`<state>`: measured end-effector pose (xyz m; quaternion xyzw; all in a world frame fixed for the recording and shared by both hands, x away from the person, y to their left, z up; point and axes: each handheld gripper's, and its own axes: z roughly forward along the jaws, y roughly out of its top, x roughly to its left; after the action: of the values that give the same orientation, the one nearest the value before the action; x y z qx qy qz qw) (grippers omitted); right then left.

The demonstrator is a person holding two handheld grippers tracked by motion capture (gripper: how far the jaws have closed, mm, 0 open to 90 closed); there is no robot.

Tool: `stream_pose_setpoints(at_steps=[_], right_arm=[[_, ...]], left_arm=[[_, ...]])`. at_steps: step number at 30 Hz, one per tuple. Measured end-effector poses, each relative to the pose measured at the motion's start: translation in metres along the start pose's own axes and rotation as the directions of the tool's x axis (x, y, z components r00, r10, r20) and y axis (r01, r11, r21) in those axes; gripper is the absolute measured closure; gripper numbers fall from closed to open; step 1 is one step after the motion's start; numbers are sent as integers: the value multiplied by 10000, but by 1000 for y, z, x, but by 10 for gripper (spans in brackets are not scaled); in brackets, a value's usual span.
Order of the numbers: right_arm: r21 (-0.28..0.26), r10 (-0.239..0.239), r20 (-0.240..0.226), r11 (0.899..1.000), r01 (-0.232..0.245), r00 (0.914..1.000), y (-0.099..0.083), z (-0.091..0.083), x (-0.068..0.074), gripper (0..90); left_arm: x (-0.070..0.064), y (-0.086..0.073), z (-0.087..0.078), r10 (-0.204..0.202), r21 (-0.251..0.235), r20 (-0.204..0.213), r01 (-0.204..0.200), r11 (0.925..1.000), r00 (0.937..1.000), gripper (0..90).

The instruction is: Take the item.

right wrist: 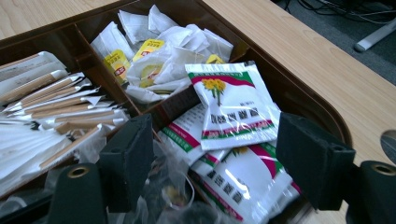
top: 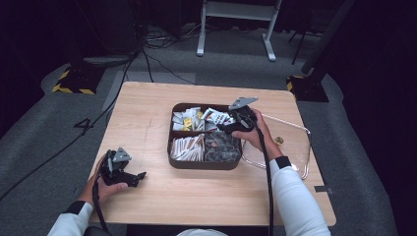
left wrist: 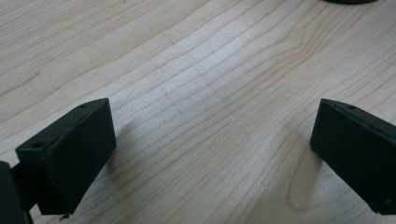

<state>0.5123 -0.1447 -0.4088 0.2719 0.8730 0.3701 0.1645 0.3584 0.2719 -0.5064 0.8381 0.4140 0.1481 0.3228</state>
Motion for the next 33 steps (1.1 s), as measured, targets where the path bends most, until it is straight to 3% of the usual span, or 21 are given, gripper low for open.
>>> stream_pose_setpoints(at_steps=[11,23,33], right_arm=[[516,-276,48,9983,273,9996,16,33,0,311],[1191,-310,330,9925,269,9990,17,58,-6,315],[1451,-363,519,9890,284,9980,18,71,-6,319]], left_arm=[[0,0,0,38,-19,31,-38,10000,10000,4],[0,0,0,38,-20,28,-38,10000,10000,5],[0,0,0,35,-23,27,-35,10000,10000,5]])
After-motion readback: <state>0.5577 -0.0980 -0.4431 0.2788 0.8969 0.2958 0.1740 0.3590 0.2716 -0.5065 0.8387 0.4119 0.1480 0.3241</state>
